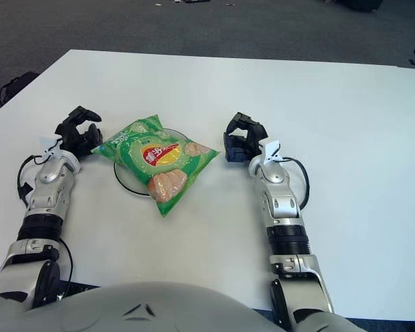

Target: Put the snack into the plate.

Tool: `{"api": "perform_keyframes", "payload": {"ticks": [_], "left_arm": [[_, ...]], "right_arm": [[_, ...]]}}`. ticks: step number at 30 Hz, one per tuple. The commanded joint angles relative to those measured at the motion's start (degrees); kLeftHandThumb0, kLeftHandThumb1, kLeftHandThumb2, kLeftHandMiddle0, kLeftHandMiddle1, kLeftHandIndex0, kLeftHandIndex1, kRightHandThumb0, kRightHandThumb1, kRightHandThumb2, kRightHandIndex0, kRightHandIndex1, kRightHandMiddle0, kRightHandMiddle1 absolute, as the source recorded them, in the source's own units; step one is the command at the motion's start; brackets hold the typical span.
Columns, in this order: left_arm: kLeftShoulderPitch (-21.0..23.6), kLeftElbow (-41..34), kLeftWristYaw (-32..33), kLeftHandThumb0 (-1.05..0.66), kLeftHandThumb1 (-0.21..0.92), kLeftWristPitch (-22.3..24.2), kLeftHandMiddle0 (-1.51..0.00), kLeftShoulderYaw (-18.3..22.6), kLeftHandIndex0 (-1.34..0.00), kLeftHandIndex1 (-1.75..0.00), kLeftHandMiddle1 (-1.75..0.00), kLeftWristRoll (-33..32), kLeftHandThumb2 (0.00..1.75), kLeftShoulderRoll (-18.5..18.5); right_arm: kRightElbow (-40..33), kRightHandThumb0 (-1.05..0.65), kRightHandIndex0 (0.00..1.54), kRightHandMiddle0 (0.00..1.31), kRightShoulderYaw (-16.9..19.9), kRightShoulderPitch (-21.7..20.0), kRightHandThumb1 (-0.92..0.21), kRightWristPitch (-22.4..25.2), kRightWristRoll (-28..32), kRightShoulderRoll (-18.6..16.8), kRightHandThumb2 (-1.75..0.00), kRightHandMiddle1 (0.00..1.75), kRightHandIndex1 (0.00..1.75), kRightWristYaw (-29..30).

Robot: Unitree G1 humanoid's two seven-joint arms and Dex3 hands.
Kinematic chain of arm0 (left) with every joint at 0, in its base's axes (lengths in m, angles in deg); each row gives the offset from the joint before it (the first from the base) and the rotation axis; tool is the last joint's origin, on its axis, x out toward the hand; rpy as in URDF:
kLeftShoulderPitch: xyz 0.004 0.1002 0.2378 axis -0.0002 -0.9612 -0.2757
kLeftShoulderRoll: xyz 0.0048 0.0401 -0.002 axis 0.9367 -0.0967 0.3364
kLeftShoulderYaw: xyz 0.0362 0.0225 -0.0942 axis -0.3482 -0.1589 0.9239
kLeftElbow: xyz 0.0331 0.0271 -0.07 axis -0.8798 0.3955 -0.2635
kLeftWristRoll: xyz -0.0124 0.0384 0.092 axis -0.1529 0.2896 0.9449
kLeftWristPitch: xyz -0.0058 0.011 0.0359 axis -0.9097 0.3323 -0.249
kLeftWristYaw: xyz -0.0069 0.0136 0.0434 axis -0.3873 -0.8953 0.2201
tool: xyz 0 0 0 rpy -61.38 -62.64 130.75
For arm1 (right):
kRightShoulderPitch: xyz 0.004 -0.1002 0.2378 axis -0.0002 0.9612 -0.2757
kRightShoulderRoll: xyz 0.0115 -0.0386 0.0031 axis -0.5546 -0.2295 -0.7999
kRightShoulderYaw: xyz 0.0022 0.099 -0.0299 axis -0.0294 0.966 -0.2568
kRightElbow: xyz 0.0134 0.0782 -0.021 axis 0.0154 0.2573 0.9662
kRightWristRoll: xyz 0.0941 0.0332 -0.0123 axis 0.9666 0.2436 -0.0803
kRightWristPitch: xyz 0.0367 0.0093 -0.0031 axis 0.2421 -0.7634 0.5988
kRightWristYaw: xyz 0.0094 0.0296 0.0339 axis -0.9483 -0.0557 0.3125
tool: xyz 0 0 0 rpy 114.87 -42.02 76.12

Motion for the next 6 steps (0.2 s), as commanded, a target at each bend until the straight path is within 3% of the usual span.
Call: {"api": "perform_keyframes", "payload": {"ticks": [1,6], "left_arm": [[-4.6,0.0,-1.0,-0.46,0.39,3.1,-1.32,-1.6,-0.56,-1.75,-1.75,0.6,1.23,-1.3],[-5.7,-2.3,-1.9,-0.45,0.4,4.5,-1.32,-2.4,-0.55,-1.75,-1.75,0.4,1.22,-1.3]], "right_arm": [[3.7,-0.48,1.17,0.62,1.0,3.4,-0.3,0.0,-2.0,-1.3,-1.33,1.75,1.75,2.8],[5.0,-0.48,1.19,0.62,1.5,3.3,-0.3,-4.0,-3.7,-2.2,-1.33,1.75,1.75,6.0]]}}
